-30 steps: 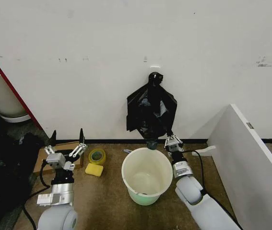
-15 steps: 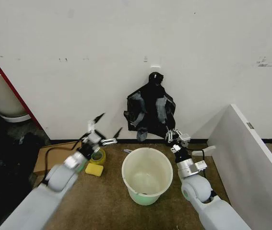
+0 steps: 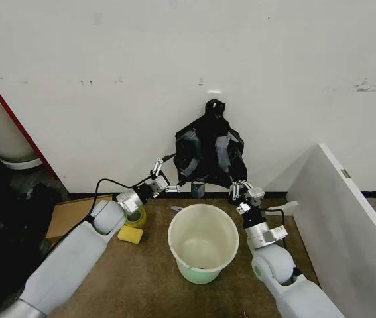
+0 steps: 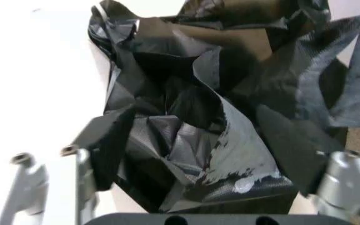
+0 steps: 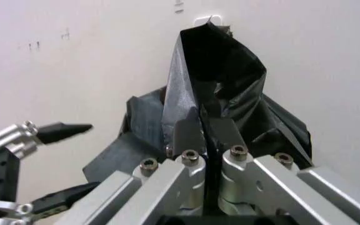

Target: Place the garbage bag over the trash bin.

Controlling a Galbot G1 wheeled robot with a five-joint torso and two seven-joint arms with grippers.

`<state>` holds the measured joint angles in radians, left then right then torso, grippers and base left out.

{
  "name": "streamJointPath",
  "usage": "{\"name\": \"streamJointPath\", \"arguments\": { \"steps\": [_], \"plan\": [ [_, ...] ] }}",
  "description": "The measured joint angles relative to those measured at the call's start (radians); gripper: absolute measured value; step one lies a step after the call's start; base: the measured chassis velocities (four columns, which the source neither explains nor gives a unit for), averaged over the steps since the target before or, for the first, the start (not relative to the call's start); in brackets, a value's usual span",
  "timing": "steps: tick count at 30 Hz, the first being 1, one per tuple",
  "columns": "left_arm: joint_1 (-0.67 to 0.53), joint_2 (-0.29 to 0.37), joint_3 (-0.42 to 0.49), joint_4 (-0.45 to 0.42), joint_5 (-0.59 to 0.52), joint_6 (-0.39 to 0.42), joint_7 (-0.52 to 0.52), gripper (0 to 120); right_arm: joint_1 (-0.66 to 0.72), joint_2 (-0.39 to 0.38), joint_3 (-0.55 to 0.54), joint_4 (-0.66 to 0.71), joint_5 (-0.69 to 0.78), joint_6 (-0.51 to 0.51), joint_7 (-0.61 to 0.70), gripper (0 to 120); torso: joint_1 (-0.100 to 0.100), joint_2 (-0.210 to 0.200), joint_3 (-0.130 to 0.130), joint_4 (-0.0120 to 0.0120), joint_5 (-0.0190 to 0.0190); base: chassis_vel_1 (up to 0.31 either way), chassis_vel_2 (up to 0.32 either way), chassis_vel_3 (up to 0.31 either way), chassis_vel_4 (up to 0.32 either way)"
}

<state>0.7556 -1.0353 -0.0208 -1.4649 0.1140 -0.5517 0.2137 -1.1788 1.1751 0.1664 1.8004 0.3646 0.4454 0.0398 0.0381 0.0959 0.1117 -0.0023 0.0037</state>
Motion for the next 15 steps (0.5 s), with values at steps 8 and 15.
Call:
{"name": "streamJointPath", "arguments": {
  "steps": [8, 15],
  "plan": [
    [0.014, -0.007, -0.01, 0.014, 0.026, 0.006, 0.013, 41, -0.009, 0.003, -0.001, 0.014, -0.004, 0.0, 0.0, 0, 0.0, 0.0, 0.0, 0.0001, 0.0, 0.0, 0.0, 0.0, 0.0],
    [-0.01, -0.034, 0.016, 0.059, 0.021, 0.008, 0.033, 17, -0.017, 0.005, 0.0, 0.025, -0.004, -0.001, 0.001, 0, 0.0, 0.0, 0.0, -0.0001, 0.0, 0.0, 0.0, 0.0, 0.0]
  ]
}}
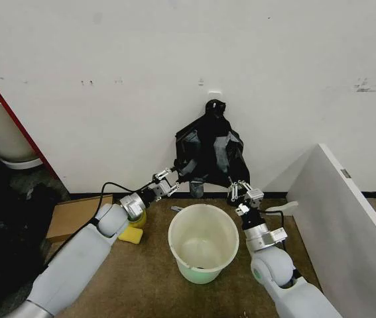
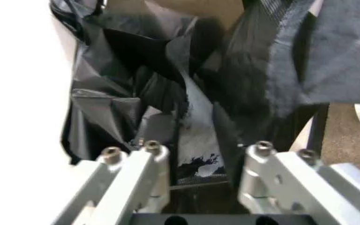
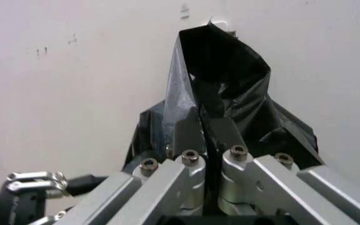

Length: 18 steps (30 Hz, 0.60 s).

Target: Place the garbage bag over the trash bin.

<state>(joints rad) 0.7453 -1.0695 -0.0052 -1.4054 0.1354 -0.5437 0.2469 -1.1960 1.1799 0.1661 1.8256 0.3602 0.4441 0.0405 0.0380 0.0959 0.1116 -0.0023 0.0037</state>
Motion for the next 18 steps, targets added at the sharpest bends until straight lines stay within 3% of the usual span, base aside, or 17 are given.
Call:
{"name": "streamJointPath", "arguments": {
  "steps": [5, 13, 18],
  "plan": [
    [-0.002, 0.004, -0.001, 0.003, -0.035, 0.008, 0.0, 0, -0.004, -0.003, 0.007, 0.009, 0.0, 0.0, 0.001, 0, 0.0, 0.0, 0.0, -0.0001, 0.0, 0.0, 0.0, 0.0, 0.0],
    [0.065, 0.034, -0.066, -0.07, -0.191, 0.026, -0.016, 0, -0.017, -0.008, 0.018, 0.024, -0.013, -0.013, 0.038, 0, 0.0, 0.0, 0.0, 0.0002, 0.0, 0.0, 0.0, 0.0, 0.0],
    [0.223, 0.045, -0.129, -0.203, -0.356, 0.059, -0.1, 0, -0.108, -0.024, 0.0, 0.089, -0.05, -0.066, 0.169, 0, 0.0, 0.0, 0.0, 0.0004, 0.0001, 0.0, 0.0, 0.0, 0.0]
  ]
}}
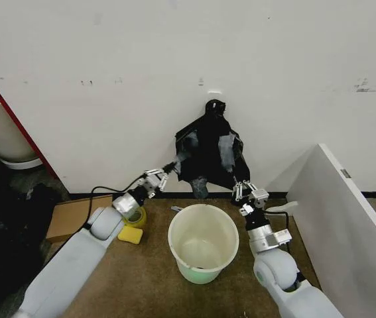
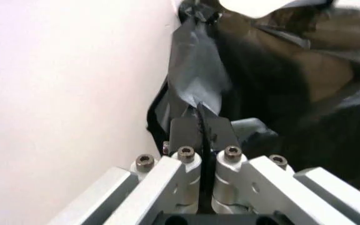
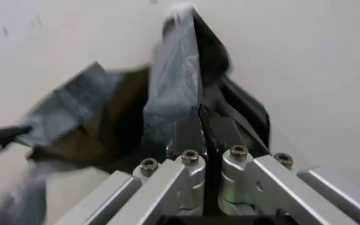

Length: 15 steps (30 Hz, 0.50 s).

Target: Place the garbage bag over the trash bin.

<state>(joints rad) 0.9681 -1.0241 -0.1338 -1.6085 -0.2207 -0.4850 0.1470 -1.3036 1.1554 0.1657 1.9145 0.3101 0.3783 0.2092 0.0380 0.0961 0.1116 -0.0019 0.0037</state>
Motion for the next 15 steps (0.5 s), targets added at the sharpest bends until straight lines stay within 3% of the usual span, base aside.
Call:
{"name": "streamJointPath", "arguments": {
  "steps": [9, 15],
  "plan": [
    [0.234, -0.028, -0.117, -0.16, -0.058, 0.017, -0.096, 0, -0.184, -0.043, -0.029, 0.138, -0.059, -0.023, 0.107, 0, 0.0, 0.0, 0.0, -0.0003, -0.0001, 0.0, 0.0, 0.0, 0.0],
    [0.328, -0.021, -0.201, -0.273, -0.075, 0.019, -0.115, 0, -0.29, -0.057, -0.025, 0.233, -0.088, 0.04, 0.112, 0, 0.0, 0.0, 0.0, -0.0004, -0.0001, 0.0, 0.0, 0.0, 0.0]
  ]
}}
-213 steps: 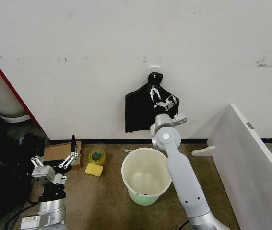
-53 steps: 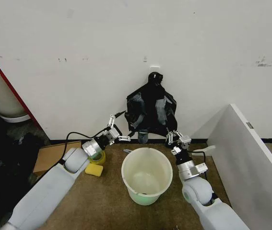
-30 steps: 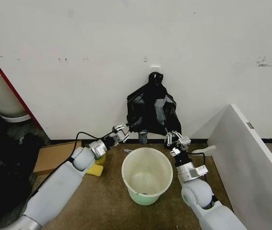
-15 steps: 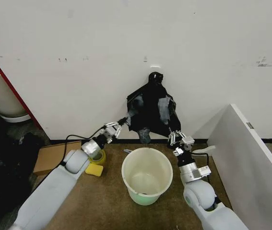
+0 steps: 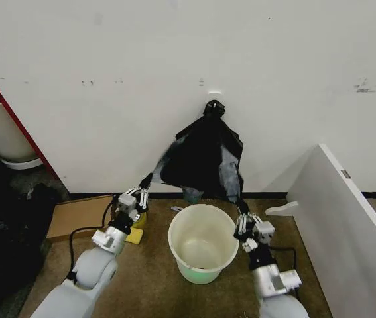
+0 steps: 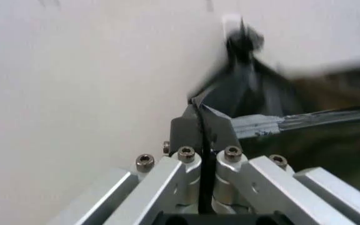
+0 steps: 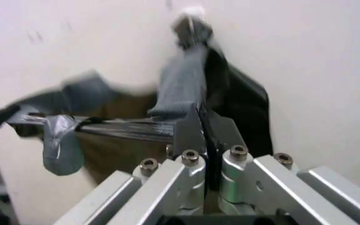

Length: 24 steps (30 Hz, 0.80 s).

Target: Place the garbage bag over the trash bin.

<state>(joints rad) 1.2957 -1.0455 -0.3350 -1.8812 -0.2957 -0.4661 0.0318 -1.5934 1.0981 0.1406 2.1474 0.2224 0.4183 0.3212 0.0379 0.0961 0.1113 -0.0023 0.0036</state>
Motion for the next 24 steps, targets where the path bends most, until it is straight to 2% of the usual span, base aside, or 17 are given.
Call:
{"name": "streamJointPath", "arguments": {
  "steps": [4, 5, 11, 17, 24],
  "plan": [
    [0.049, 0.021, -0.057, -0.114, -0.086, -0.007, 0.001, 0, -0.049, 0.006, 0.03, 0.077, -0.007, 0.09, -0.057, 0, 0.0, 0.0, 0.0, 0.0, 0.0001, 0.0, 0.0, 0.0, 0.0],
    [0.049, 0.021, -0.057, -0.114, -0.086, -0.007, 0.001, 0, -0.049, 0.006, 0.03, 0.077, -0.007, 0.09, -0.057, 0, 0.0, 0.0, 0.0, 0.0, 0.0001, 0.0, 0.0, 0.0, 0.0],
    [0.081, 0.052, -0.097, -0.248, -0.177, 0.004, 0.022, 0, -0.106, 0.016, 0.082, 0.205, 0.0, 0.123, -0.092, 0, 0.0, 0.0, 0.0, 0.0, 0.0001, 0.0, 0.0, 0.0, 0.0],
    [0.104, 0.051, -0.096, -0.279, -0.158, 0.006, 0.03, 0, -0.144, 0.022, 0.091, 0.225, -0.003, 0.123, -0.09, 0, 0.0, 0.0, 0.0, 0.0, 0.0, 0.0, 0.0, 0.0, 0.0],
    [0.098, 0.0, -0.044, -0.244, -0.113, -0.007, 0.037, 0, -0.115, 0.063, 0.061, 0.088, -0.034, 0.141, -0.102, 0, 0.0, 0.0, 0.0, 0.0, 0.0001, 0.0, 0.0, 0.0, 0.0]
  ]
}}
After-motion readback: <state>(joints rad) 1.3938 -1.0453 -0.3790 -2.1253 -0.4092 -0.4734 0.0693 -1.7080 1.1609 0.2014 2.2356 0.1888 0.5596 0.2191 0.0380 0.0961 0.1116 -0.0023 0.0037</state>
